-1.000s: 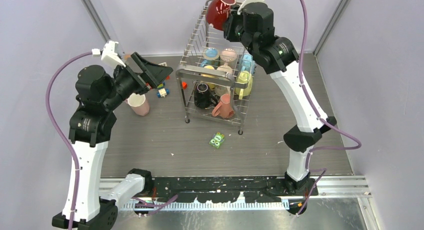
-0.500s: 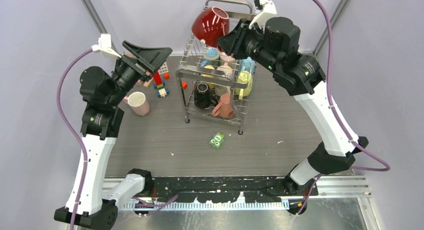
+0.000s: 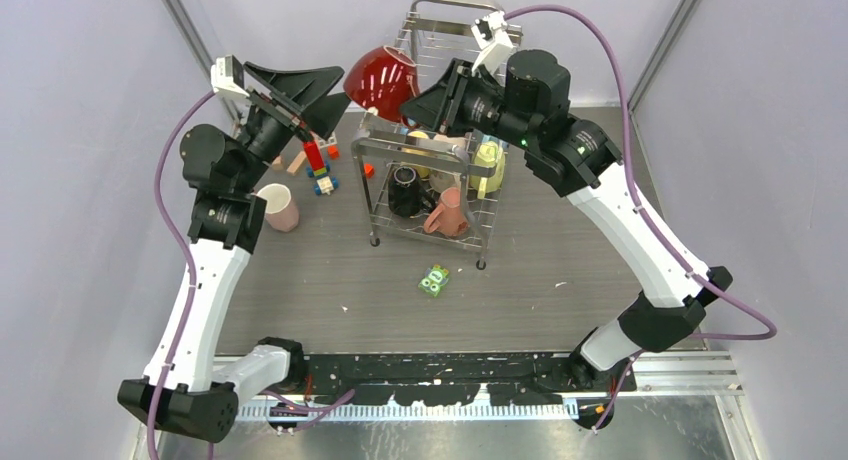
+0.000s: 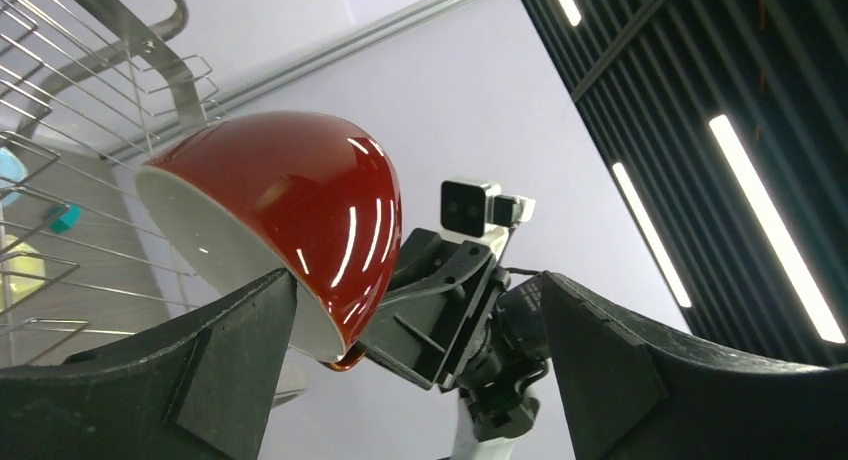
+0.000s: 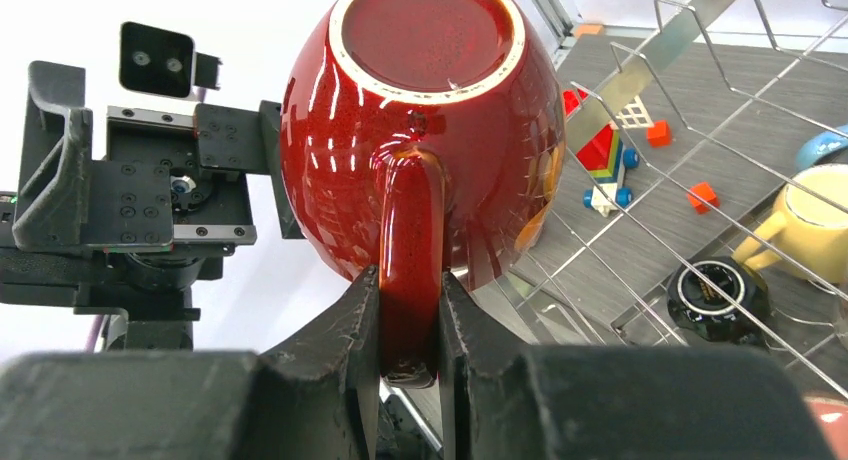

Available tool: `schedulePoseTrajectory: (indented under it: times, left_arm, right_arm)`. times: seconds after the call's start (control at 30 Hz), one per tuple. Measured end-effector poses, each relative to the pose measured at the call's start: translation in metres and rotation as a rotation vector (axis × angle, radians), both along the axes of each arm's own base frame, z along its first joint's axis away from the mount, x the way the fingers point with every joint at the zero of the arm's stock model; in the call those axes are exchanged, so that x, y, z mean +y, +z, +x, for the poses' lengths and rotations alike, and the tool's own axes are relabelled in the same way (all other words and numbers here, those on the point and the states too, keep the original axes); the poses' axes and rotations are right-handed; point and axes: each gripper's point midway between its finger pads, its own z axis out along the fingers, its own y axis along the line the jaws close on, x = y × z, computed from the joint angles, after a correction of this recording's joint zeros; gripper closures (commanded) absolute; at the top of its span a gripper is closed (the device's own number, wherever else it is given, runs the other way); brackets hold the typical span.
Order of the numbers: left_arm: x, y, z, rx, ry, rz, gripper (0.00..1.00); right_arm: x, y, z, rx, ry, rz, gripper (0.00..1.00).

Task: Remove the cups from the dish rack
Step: Place the cup at the center of the board.

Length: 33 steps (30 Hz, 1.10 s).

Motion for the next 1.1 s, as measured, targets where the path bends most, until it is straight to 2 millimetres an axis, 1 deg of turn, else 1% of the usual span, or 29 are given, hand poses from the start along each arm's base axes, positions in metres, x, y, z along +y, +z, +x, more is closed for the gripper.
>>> schedulePoseTrajectory:
  times: [0.23,0.37,0.53,0.57,0.67,0.73,0.8,0.83,0.93,0.97,1.0,1.1]
  left_arm:
    - [-0.001,0.012,-0.003,0.009,-0.055,-0.097,0.16]
    - [-0.002,0.020,-0.006,-0.001,-0.084,-0.143,0.24]
    - [-0.007,0.027,-0.008,-0.006,-0.131,-0.192,0.36]
    - [-0.009,0.029,-0.008,-0.008,-0.143,-0.203,0.40]
    - [-0.013,0.030,-0.008,-0.003,-0.168,-0.223,0.57]
    - [-0.015,0.030,-0.008,0.005,-0.181,-0.234,0.73]
    - [-0.016,0.029,-0.008,0.011,-0.189,-0.238,0.93]
    - [-0.017,0.029,-0.008,0.014,-0.194,-0.240,0.99]
    - [-0.018,0.036,-0.014,-0.028,-0.206,-0.247,1.00]
    - [-0.019,0.036,-0.015,-0.037,-0.209,-0.242,1.00]
    - [-0.019,0.037,-0.016,-0.042,-0.211,-0.241,1.00]
    - [-0.021,0.038,-0.017,-0.055,-0.217,-0.241,1.00]
  right_arm:
    - [0.010,0.007,-0.005,-0.004,0.053,0.057,0.99]
    - [0.015,0.013,-0.008,-0.016,0.086,0.086,0.99]
    - [0.019,0.017,-0.013,-0.027,0.123,0.115,0.99]
    - [0.020,0.018,-0.014,-0.030,0.133,0.119,0.99]
    - [0.022,0.020,-0.017,-0.045,0.158,0.132,0.99]
    - [0.022,0.023,-0.020,-0.059,0.171,0.140,0.99]
    - [0.023,0.025,-0.022,-0.072,0.182,0.149,0.99]
    - [0.022,0.027,-0.023,-0.080,0.187,0.153,0.99]
    - [0.023,0.024,-0.028,-0.062,0.206,0.159,0.99]
    - [0.023,0.024,-0.028,-0.059,0.206,0.162,0.95]
    - [0.022,0.025,-0.029,-0.061,0.206,0.164,0.84]
    - [0.022,0.026,-0.030,-0.065,0.211,0.165,0.36]
